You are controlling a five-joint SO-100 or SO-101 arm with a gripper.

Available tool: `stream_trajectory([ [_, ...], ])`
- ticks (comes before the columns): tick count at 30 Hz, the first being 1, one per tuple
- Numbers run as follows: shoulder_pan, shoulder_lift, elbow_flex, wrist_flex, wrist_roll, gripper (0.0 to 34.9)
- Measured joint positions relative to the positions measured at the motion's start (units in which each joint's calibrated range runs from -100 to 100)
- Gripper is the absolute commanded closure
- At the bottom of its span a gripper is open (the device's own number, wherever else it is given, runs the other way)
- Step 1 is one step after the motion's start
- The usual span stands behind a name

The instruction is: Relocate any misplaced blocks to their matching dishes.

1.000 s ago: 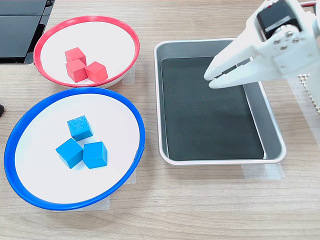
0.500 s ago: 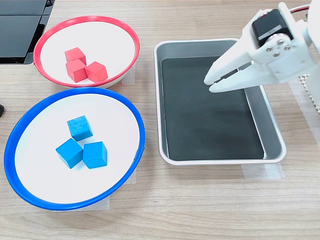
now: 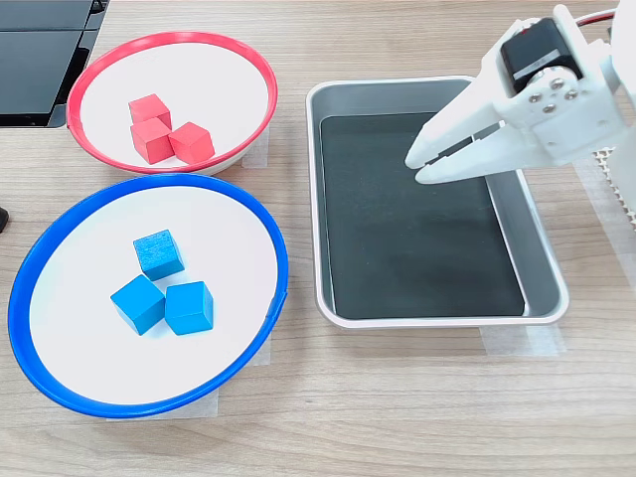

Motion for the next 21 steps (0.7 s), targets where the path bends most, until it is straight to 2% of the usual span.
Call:
stream_trajectory([
  [21, 0.0, 0.0, 0.18, -1.39, 0.0, 34.6],
])
